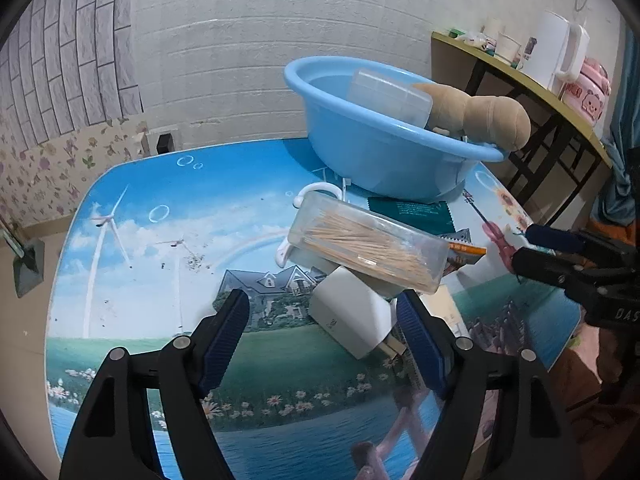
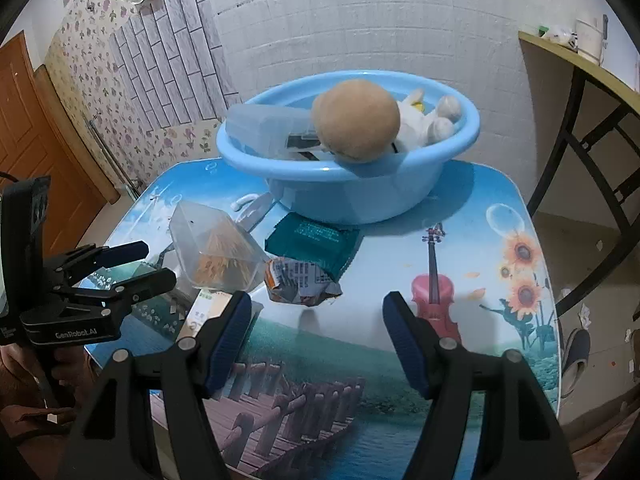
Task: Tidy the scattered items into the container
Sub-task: 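Grasp the clear toothpick box with the left gripper while the right reaches the snack packet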
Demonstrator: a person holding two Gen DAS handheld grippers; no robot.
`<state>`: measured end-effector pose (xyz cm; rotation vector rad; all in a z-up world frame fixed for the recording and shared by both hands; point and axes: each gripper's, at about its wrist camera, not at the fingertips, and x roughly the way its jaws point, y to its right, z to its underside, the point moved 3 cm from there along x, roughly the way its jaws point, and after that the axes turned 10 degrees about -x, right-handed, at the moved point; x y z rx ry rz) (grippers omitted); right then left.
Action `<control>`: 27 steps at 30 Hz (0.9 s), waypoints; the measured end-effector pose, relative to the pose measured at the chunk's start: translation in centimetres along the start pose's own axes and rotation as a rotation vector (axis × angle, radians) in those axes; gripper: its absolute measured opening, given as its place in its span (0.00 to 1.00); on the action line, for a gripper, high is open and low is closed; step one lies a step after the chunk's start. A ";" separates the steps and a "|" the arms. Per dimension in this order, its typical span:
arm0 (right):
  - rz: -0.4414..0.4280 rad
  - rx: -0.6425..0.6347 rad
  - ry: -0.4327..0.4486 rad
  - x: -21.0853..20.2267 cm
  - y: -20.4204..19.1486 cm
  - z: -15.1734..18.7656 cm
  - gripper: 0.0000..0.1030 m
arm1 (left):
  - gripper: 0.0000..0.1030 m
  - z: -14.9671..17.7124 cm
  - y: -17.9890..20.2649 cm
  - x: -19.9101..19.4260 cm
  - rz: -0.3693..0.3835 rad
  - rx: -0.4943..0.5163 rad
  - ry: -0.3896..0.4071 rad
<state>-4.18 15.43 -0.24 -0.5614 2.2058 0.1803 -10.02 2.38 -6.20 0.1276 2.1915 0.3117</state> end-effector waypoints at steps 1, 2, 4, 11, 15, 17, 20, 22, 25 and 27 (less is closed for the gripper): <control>-0.002 0.001 -0.002 0.1 0.0 0.0 0.66 | 0.74 0.0 0.0 0.0 0.002 -0.001 -0.003; -0.004 0.002 -0.004 0.3 0.0 0.0 0.66 | 0.74 0.0 0.0 0.1 0.005 -0.001 -0.005; -0.010 0.000 -0.006 0.4 -0.2 -0.2 0.66 | 0.74 0.0 0.1 0.2 0.009 0.000 -0.011; -0.018 -0.001 -0.015 1.0 -0.3 -0.4 0.66 | 0.74 -0.1 0.5 0.6 0.029 0.004 -0.025; -0.019 0.001 -0.020 1.2 -0.3 -0.4 0.66 | 0.74 -0.8 0.2 0.3 0.056 -0.017 -0.013; -0.021 0.005 -0.022 1.2 -0.4 -0.2 0.66 | 0.78 -1.1 0.2 0.3 0.067 -0.014 -0.016; -0.031 0.011 -0.027 1.4 -0.4 -0.2 0.66 | 0.80 -1.5 0.7 0.3 0.080 0.010 -0.009; -0.033 0.008 -0.028 1.5 -0.4 -0.3 0.66 | 0.82 -1.7 1.1 0.4 0.098 0.031 -0.010; -0.037 0.008 -0.032 1.8 -0.3 -0.4 0.66 | 0.85 -1.9 2.0 0.8 0.111 0.079 -0.015; -0.044 0.014 -0.035 2.0 -0.2 -0.4 0.66 | 0.86 -2.1 2.5 1.2 0.112 0.106 -0.021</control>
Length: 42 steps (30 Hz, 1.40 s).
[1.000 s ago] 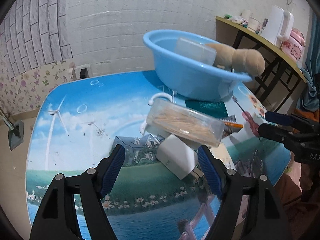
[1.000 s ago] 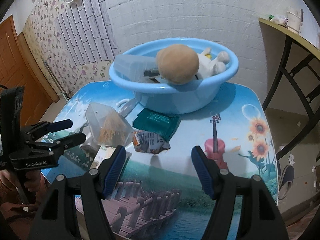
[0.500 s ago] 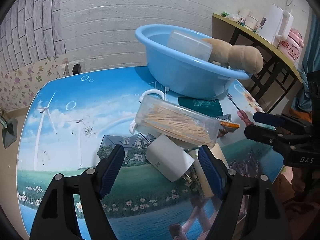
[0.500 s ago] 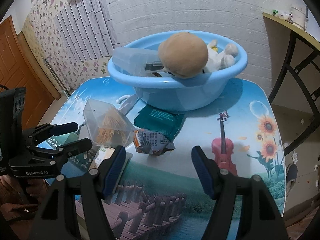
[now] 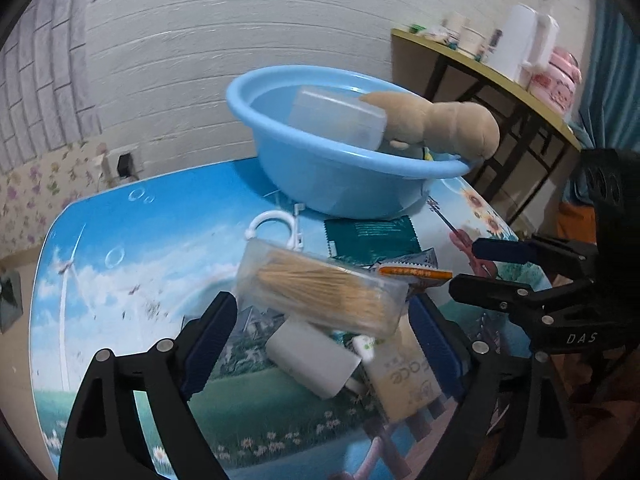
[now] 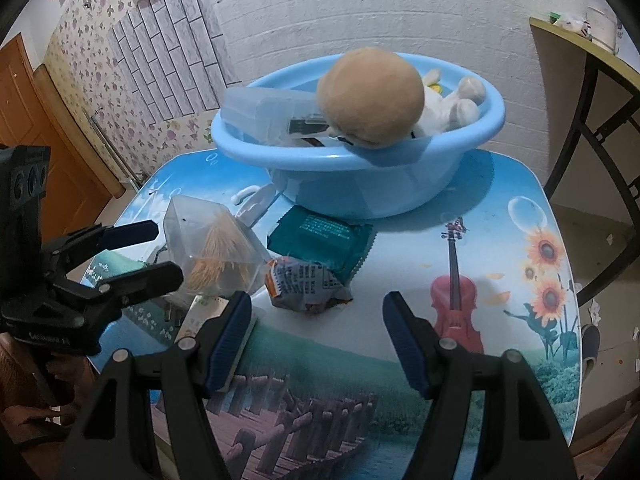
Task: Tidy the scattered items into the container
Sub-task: 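Grasp the clear toothpick box with the left gripper while the right reaches the snack packet, then carry the toothpick box and snack packet into the basin with both grippers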
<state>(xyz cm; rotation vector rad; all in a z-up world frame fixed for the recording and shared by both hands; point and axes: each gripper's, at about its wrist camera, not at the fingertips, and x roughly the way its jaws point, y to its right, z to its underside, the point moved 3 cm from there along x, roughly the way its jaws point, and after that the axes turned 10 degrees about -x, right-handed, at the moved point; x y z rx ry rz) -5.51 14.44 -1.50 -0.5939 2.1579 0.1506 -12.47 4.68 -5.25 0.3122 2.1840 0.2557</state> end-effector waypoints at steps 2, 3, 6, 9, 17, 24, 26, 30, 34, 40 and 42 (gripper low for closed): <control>-0.008 0.005 -0.004 0.3 0.1 -0.1 0.66 | 0.88 -0.2 0.2 0.3 0.003 0.017 -0.008; -0.011 0.006 -0.006 0.5 0.1 -0.1 0.66 | 0.90 -0.3 0.3 0.5 0.004 0.025 -0.010; -0.023 0.008 -0.018 1.1 0.1 -0.1 0.66 | 0.90 -0.6 0.3 0.9 0.008 0.047 -0.017; -0.031 0.008 -0.030 1.7 0.3 -0.1 0.66 | 0.92 -1.0 0.2 1.1 0.020 0.076 -0.025; -0.057 0.014 -0.049 3.0 0.6 -0.5 0.66 | 0.92 -1.4 1.1 1.2 0.056 0.216 -0.003; -0.070 0.016 -0.063 3.9 0.6 -0.5 0.66 | 0.92 -1.5 1.3 2.5 0.031 0.263 -0.040; -0.073 0.017 -0.064 4.0 0.6 -0.5 0.66 | 0.92 -1.4 1.2 2.9 0.027 0.259 -0.052; -0.078 0.021 -0.067 4.3 0.6 -0.5 0.66 | 0.92 -1.3 0.9 3.5 0.022 0.229 -0.078; -0.093 0.015 -0.063 4.7 0.3 -0.5 0.66 | 0.92 -1.1 0.9 4.1 0.008 0.228 -0.084; -0.094 0.002 -0.056 4.7 0.2 -0.5 0.57 | 0.90 -0.9 0.8 4.2 -0.002 0.223 -0.071; -0.099 -0.006 -0.057 4.6 0.1 -0.5 0.54 | 0.90 -0.9 1.0 4.2 -0.006 0.229 -0.066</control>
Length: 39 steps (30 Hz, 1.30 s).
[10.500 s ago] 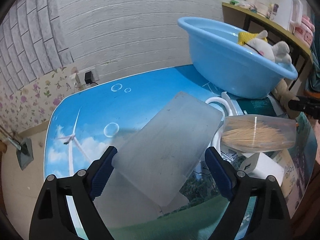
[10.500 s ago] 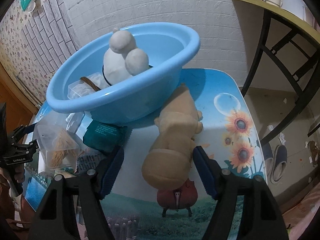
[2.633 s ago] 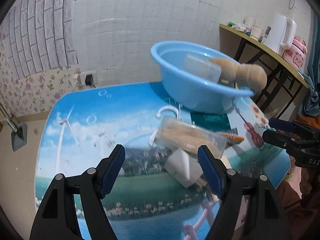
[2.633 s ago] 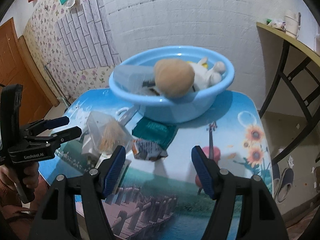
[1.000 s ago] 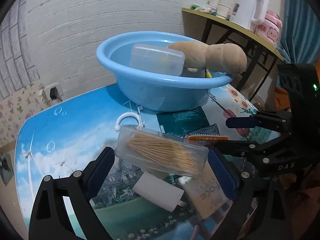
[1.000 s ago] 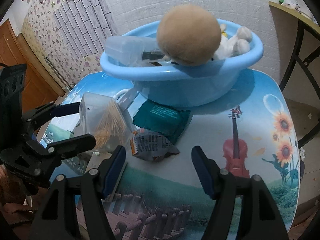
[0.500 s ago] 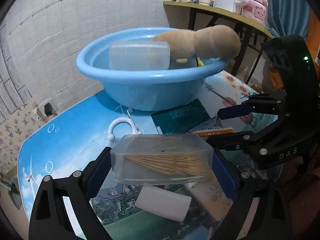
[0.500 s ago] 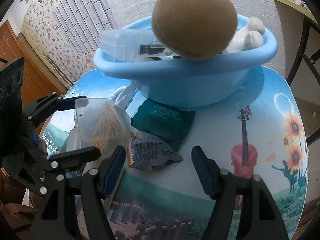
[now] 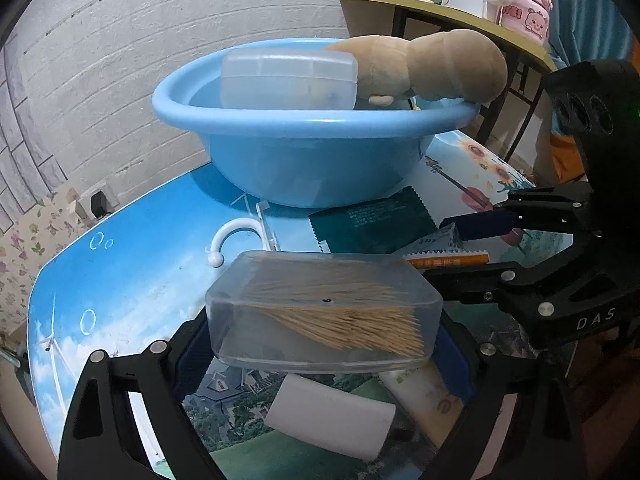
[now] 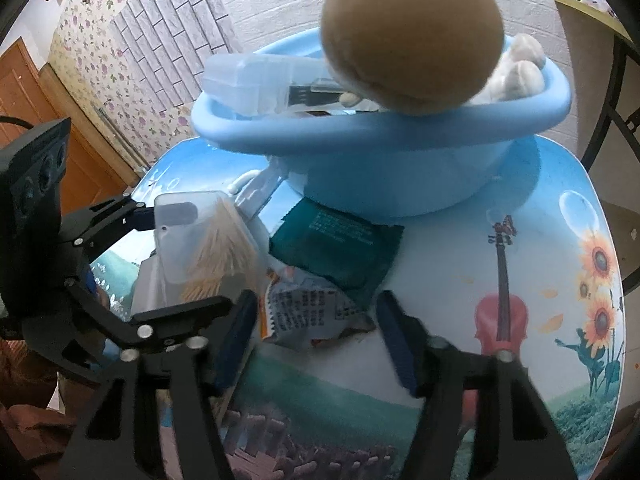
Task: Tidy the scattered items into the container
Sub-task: 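Carry the toothpick box and snack packet into the basin with both grippers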
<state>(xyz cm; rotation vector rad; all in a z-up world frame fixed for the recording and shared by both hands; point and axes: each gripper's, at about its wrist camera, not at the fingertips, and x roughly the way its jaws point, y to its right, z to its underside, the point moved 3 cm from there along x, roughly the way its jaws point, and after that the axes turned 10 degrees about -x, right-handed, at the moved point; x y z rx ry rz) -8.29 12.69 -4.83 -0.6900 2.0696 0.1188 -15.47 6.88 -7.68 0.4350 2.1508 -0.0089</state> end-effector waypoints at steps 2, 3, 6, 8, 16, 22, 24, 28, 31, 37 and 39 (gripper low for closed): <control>-0.005 -0.011 0.002 -0.1 -0.2 0.1 0.51 | 0.90 0.0 0.0 -0.2 -0.004 -0.001 0.007; -0.008 -0.015 0.005 -0.2 -0.3 0.0 0.49 | 0.90 -0.1 0.0 -0.3 -0.005 -0.004 0.011; -0.012 -0.020 0.002 -0.4 -0.3 0.1 0.39 | 0.90 -0.2 -0.2 -0.8 -0.003 -0.021 0.024; -0.019 -0.022 0.002 -0.5 -0.5 0.2 0.36 | 0.90 -0.3 -0.4 -1.2 -0.004 -0.036 0.036; -0.022 -0.054 0.031 -2.0 -1.5 0.1 0.28 | 0.90 -0.3 -1.1 -3.3 -0.015 -0.085 0.074; -0.005 -0.074 0.081 -4.1 -1.9 0.0 0.27 | 0.90 -0.6 -1.1 -5.5 -0.031 -0.102 0.127; 0.000 -0.077 0.098 -4.9 -2.0 -0.1 0.27 | 0.90 -0.7 -1.0 -6.2 -0.036 -0.101 0.141; 0.011 -0.077 0.140 -6.9 -2.1 -0.3 0.26 | 0.90 -1.2 -0.6 -7.2 -0.034 -0.105 0.167; 0.032 -0.074 0.172 -8.6 -1.7 -0.7 0.26 | 0.90 -1.7 -0.2 -7.9 -0.037 -0.100 0.186; 0.074 -0.049 0.247 -11.6 -0.1 -1.7 0.26 | 0.90 -3.3 0.5 -8.9 -0.037 -0.093 0.226; 0.087 -0.042 0.268 -12.5 0.4 -2.2 0.26 | 0.90 -4.0 0.6 -9.0 -0.040 -0.089 0.236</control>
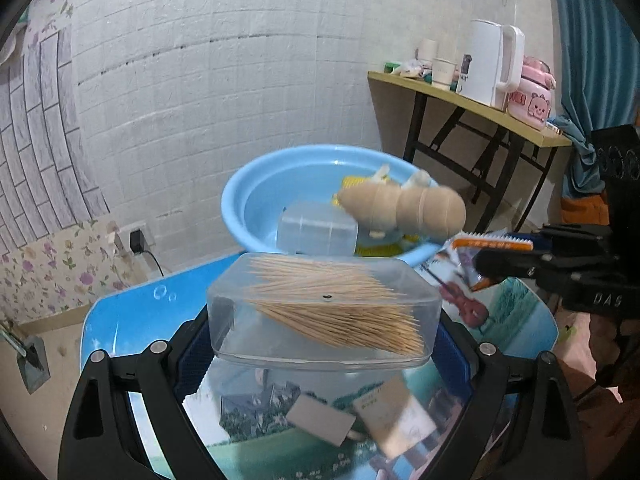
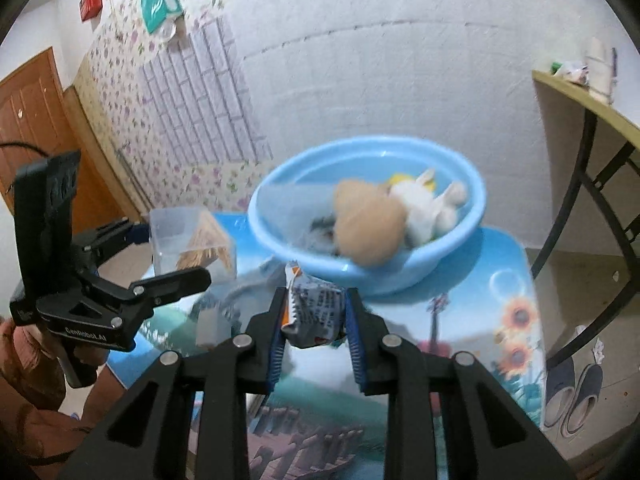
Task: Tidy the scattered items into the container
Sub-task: 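Carry the toothpick box and snack packet into the basin with both grippers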
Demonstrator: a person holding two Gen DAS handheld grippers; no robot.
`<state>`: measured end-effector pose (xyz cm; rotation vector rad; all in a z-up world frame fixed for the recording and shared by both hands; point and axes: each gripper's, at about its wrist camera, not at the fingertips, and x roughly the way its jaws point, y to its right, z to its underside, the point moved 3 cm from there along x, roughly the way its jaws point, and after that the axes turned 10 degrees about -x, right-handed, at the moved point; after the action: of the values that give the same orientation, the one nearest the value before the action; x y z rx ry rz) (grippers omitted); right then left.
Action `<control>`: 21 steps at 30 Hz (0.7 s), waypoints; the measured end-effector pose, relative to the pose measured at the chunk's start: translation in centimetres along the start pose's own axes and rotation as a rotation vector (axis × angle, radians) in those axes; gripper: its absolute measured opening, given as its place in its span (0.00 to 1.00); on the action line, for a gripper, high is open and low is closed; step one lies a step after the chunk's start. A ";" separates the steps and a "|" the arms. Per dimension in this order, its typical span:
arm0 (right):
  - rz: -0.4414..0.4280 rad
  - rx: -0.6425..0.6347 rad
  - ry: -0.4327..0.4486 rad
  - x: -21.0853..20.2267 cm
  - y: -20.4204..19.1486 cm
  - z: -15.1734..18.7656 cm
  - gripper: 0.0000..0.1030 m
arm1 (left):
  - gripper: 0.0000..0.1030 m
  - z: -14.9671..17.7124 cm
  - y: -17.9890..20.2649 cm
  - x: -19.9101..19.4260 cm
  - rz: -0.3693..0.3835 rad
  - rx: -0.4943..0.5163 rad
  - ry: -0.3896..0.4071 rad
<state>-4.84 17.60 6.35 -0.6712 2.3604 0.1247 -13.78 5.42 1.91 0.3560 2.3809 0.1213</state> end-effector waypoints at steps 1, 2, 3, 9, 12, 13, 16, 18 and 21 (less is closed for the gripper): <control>0.008 0.003 0.009 -0.3 0.4 -0.3 0.26 | 0.90 -0.2 0.1 0.1 0.000 0.002 0.003; 0.011 0.005 0.014 -0.4 0.7 -0.5 0.26 | 0.90 -0.5 0.2 0.2 0.001 0.003 0.005; 0.014 0.007 0.016 -0.5 1.0 -0.7 0.26 | 0.90 -0.8 0.3 0.3 0.003 0.005 0.006; 0.029 0.007 0.019 0.3 2.1 -1.3 0.26 | 0.90 -1.7 1.1 1.7 0.008 0.030 -0.004; 0.027 0.016 0.022 0.6 2.6 -1.5 0.26 | 0.90 -2.1 1.5 2.4 0.009 0.039 -0.011; 0.028 0.016 0.021 0.8 2.8 -1.6 0.26 | 0.90 -2.2 1.5 2.6 0.009 0.042 -0.013; 0.026 0.012 0.018 1.5 3.0 -2.2 0.26 | 0.90 -2.6 1.7 3.1 0.010 0.049 -0.017; 0.025 0.013 0.018 1.4 2.9 -2.1 0.26 | 0.90 -2.8 1.7 3.6 0.009 0.050 -0.021; 0.024 0.010 0.016 1.8 2.9 -2.3 0.26 | 0.90 -3.0 1.6 4.3 0.009 0.052 -0.028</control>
<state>-8.79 18.75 6.77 -0.6413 2.3835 0.1184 -18.50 8.24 1.69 0.3909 2.3588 0.0585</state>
